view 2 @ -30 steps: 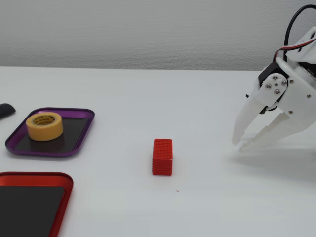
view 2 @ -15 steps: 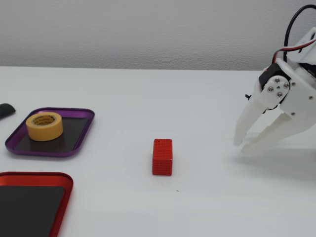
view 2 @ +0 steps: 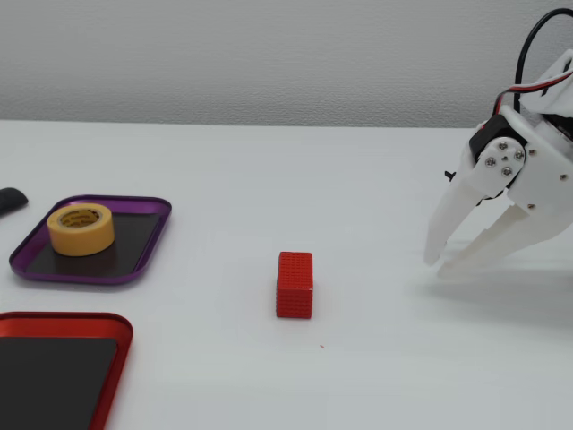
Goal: Grasp a tape and put it in the right purple dish.
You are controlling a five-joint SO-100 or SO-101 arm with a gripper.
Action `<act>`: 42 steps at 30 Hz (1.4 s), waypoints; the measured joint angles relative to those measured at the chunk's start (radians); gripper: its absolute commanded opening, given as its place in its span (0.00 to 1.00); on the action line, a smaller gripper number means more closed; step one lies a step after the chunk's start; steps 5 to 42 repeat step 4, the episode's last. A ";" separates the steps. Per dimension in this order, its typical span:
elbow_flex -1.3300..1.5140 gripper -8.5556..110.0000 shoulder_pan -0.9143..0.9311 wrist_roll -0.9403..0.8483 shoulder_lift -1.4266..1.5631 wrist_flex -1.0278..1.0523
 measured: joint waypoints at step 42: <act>0.000 0.07 0.000 0.000 0.000 0.000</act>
